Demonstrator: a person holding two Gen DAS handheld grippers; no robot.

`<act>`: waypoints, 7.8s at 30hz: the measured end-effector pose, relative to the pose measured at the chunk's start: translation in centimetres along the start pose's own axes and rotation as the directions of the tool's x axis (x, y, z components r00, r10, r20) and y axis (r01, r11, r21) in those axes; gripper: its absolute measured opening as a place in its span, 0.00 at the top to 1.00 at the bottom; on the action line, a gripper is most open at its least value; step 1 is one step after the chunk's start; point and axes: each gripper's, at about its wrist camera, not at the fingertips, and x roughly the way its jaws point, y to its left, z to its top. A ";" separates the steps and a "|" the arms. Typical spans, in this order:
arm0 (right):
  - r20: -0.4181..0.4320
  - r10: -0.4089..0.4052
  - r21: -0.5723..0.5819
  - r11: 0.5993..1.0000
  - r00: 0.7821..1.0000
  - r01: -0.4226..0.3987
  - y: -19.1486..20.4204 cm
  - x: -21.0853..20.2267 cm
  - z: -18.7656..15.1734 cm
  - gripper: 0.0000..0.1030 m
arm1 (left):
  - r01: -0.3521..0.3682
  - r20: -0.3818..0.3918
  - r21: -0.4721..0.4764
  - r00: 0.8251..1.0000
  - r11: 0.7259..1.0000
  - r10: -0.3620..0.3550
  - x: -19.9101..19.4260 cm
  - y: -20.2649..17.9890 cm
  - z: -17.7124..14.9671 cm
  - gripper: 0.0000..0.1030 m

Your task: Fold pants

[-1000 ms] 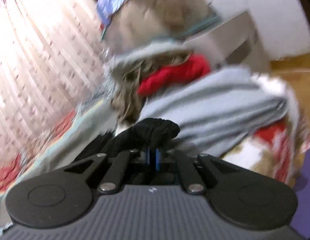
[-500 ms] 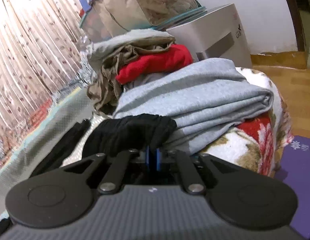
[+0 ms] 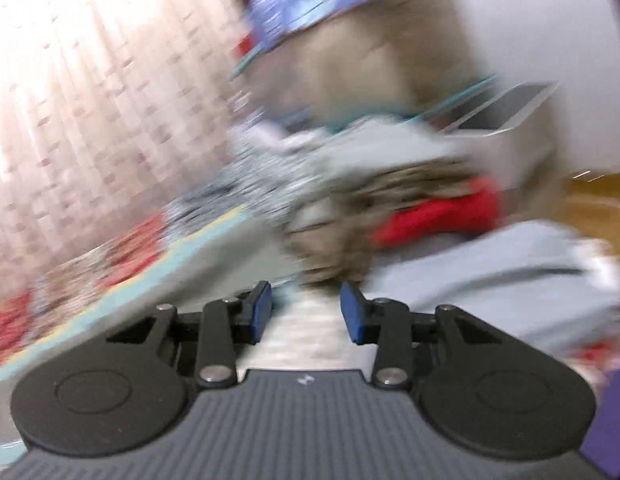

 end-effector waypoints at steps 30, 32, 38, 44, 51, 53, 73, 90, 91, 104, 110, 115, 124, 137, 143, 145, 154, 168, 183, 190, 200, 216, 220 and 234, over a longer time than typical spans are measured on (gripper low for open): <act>-0.307 -0.236 -0.032 0.971 0.922 0.238 11.4 32.3 0.0 0.92 | -0.068 0.174 0.322 0.985 0.944 0.012 4.3 -3.8 -1.6 0.90; -0.267 -0.172 0.029 0.982 0.948 0.186 10.2 28.5 1.2 0.92 | -0.066 0.194 0.293 0.981 0.954 0.008 1.8 -3.4 -1.8 0.90; -0.170 -0.048 0.170 0.982 0.984 0.077 5.1 14.9 3.3 0.92 | -0.052 0.244 0.243 0.970 0.969 -0.009 -7.2 -2.9 -5.0 0.90; -0.104 -0.012 0.224 0.974 0.994 0.035 -2.1 1.4 1.1 0.92 | -0.013 0.251 0.238 0.967 0.971 -0.049 -15.5 -3.4 -10.8 0.89; -0.202 -0.180 0.198 0.955 0.963 0.220 -9.8 -2.3 -5.8 0.70 | 0.140 0.021 0.310 0.988 0.940 -0.154 -16.0 -6.5 -18.3 0.79; -0.241 -0.286 0.222 0.914 0.928 0.339 -11.4 -2.2 -7.6 0.46 | 0.126 -0.053 0.349 0.992 0.929 -0.115 -15.3 -7.2 -19.7 0.77; -0.295 0.125 -0.031 0.990 0.947 -0.140 6.7 -6.0 -17.1 0.47 | 0.207 -0.070 -0.526 0.956 0.825 -0.284 -8.6 8.9 -15.1 0.88; -0.488 0.425 0.039 0.883 0.762 -0.468 13.1 -4.0 -20.5 0.50 | 0.096 0.101 -0.546 0.994 0.832 -0.048 -13.9 10.7 -15.2 0.95; -0.515 0.460 0.043 0.856 0.723 -0.515 14.3 -3.9 -21.0 0.50 | 0.172 0.134 -0.502 0.984 0.848 -0.120 -14.0 9.0 -14.3 0.91; -0.554 0.501 0.261 0.863 0.665 -0.433 8.4 1.1 -23.0 0.70 | 0.155 -0.181 -0.257 0.962 0.954 -0.205 -6.7 -2.1 -16.5 0.89; -0.123 0.332 0.245 0.924 0.935 -0.295 -4.6 -4.9 -14.9 0.38 | 0.181 -0.118 -0.323 0.966 0.929 -0.229 -9.8 -1.9 -12.4 0.75; 0.053 0.105 0.367 0.923 0.993 -0.117 -12.7 -5.6 -13.0 0.14 | 0.194 -0.228 -0.313 0.935 0.930 -0.272 -7.8 -6.1 -10.8 0.74; -0.001 0.139 0.268 0.954 0.990 -0.134 -12.6 -1.0 -11.7 0.10 | 0.234 -0.267 -0.229 0.918 0.945 -0.292 -8.2 -11.1 -10.1 0.63; -0.088 0.103 0.170 0.982 0.991 -0.087 -15.9 0.7 -10.5 0.63 | 0.191 -0.327 -0.202 0.911 0.960 -0.250 -7.3 -12.3 -10.2 0.58; -0.059 0.100 0.118 0.989 0.993 -0.092 -13.7 -1.9 -10.4 0.83 | 0.206 -0.318 -0.211 0.910 0.956 -0.266 -7.2 -12.1 -10.5 0.58; -0.037 0.101 0.105 0.990 0.994 -0.097 -12.4 -3.3 -10.1 0.84 | 0.217 -0.300 -0.222 0.912 0.951 -0.279 -7.5 -11.8 -10.6 0.58; -0.076 0.331 -0.123 0.933 0.940 -0.339 0.1 -8.6 -10.6 0.85 | 0.289 -0.199 -0.294 0.914 0.911 -0.354 -9.1 -9.6 -11.3 0.56; -0.496 0.271 -0.582 0.601 0.825 -0.547 14.4 -10.6 -24.9 0.50 | 0.291 -0.140 -0.416 0.916 0.862 -0.376 -10.0 -4.6 -13.6 0.51; -0.558 0.246 -0.434 0.728 0.793 -0.531 16.7 -5.8 -26.8 0.69 | 0.110 -0.003 -0.657 0.989 0.746 -0.148 -13.6 9.4 -16.6 0.45; -0.519 0.380 -0.311 0.750 0.765 -0.584 19.4 -8.4 -24.7 0.68 | 0.137 0.007 -0.777 0.978 0.615 -0.210 -11.7 12.8 -20.5 0.38; -0.684 0.427 -0.096 0.751 0.591 -0.653 25.3 -9.6 -29.2 0.68 | 0.257 0.054 -0.826 0.922 0.502 -0.383 -7.4 12.7 -22.7 0.17; -0.847 0.334 -0.019 0.757 0.412 -0.653 33.3 -5.5 -37.1 0.71 | 0.263 0.046 -0.741 0.938 0.617 -0.344 -8.0 10.1 -22.7 0.73; -0.791 0.436 0.038 0.735 0.430 -0.677 33.5 -6.3 -34.9 0.71 | 0.301 0.100 -0.708 0.938 0.639 -0.332 -9.9 10.0 -21.1 0.82; -0.801 0.549 0.341 0.748 0.241 -0.570 29.1 -4.4 -36.6 0.75 | 0.587 0.086 -0.301 0.802 0.752 -0.591 -10.5 -4.4 -12.1 0.92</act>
